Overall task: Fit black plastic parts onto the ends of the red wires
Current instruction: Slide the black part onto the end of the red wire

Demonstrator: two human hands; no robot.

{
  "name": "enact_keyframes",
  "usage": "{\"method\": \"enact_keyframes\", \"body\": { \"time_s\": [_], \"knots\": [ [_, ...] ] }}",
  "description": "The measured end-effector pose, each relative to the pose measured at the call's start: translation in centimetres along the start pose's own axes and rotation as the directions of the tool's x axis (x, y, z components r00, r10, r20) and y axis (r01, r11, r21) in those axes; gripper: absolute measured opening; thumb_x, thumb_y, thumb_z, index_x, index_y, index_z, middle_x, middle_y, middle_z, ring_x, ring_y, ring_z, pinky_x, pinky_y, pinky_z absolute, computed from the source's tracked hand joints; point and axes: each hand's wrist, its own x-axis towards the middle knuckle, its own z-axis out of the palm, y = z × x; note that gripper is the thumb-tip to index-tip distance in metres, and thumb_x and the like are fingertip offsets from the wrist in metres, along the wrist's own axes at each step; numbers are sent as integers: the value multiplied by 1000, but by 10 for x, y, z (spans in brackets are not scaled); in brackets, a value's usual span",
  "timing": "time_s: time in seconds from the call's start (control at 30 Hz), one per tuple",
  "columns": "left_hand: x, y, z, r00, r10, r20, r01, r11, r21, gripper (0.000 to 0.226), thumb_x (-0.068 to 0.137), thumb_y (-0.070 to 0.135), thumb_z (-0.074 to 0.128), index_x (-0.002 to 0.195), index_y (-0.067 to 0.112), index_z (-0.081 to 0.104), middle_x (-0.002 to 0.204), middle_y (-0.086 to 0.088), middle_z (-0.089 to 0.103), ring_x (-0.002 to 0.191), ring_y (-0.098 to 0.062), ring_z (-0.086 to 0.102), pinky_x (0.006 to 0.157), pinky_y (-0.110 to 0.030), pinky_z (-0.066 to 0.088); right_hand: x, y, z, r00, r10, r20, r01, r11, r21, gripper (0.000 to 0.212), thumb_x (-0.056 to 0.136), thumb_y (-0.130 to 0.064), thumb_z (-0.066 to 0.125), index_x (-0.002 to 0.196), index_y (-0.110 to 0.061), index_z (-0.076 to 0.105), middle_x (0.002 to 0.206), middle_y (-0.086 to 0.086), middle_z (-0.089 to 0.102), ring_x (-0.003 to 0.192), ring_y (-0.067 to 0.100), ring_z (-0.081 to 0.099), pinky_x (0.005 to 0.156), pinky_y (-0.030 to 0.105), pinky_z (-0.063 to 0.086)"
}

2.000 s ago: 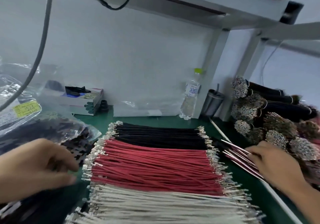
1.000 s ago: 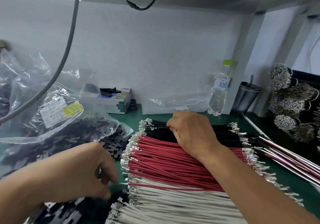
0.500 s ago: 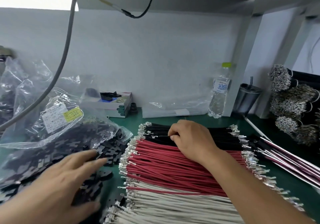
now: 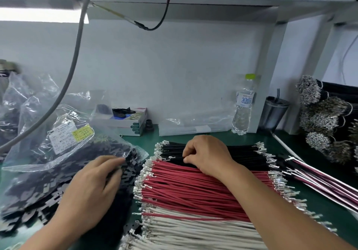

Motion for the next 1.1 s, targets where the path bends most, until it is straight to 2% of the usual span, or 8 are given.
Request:
{"method": "enact_keyframes", "body": {
  "time_s": [0.13,0.27,0.53,0.67,0.83,0.93,1.0,1.1],
  "knots": [
    [19,5,3,993,-96,-69,99,995,34,24,91,26,75,115,26,79,107,13,65,97,-12,58,74,-34,47,3,1,-6,998,-4,-61,5,1000,11,11,82,-34,77,78,-38,68,72,-22,62,67,-9,53,57,13,31],
    [16,2,8,1000,19,16,-22,975,220,22,87,38,79,105,26,83,96,10,67,97,-19,61,74,-37,53,4,0,-10,1000,0,-20,0,1000,-24,16,77,-32,83,73,-36,67,74,-21,66,68,-9,55,57,14,32],
    [15,-1,11,996,70,52,-81,965,250,23,93,47,70,109,35,81,102,17,66,101,-13,53,85,-31,50,13,2,-24,999,13,40,-13,1000,-1,17,88,-28,70,74,-38,66,77,-20,68,74,-3,62,64,22,41],
    [13,0,10,997,56,46,-65,965,256,21,94,45,68,108,35,80,100,17,65,100,-13,55,83,-31,51,16,-2,-19,991,19,132,-17,1000,-15,13,89,-35,72,102,-36,71,93,-20,67,89,2,63,79,28,50],
    [11,4,9,999,11,51,-25,958,284,22,97,33,63,112,35,78,106,18,65,106,-11,54,81,-29,52,21,-6,-13,985,28,172,-14,997,-81,15,92,-31,68,78,-37,66,78,-21,64,76,-2,59,68,24,45],
    [11,6,7,999,-25,36,11,942,336,20,96,29,62,106,32,80,102,16,68,101,-12,58,75,-31,55,19,-9,-17,970,19,244,1,997,-83,5,91,-36,68,94,-38,66,88,-19,65,85,3,62,78,29,51],
    [11,7,5,998,-48,30,34,934,356,18,93,27,63,100,30,80,98,15,69,97,-14,59,71,-31,55,18,-11,-16,955,28,295,-2,996,-89,17,87,-39,73,104,-38,68,92,-20,67,88,3,62,83,31,52],
    [8,10,4,996,-76,42,56,930,363,16,92,28,63,96,32,79,97,17,67,98,-11,58,69,-29,54,18,-13,-16,970,31,242,-14,997,-74,6,82,-35,79,87,-34,75,87,-20,70,85,-1,64,82,29,53]
  ]
}}
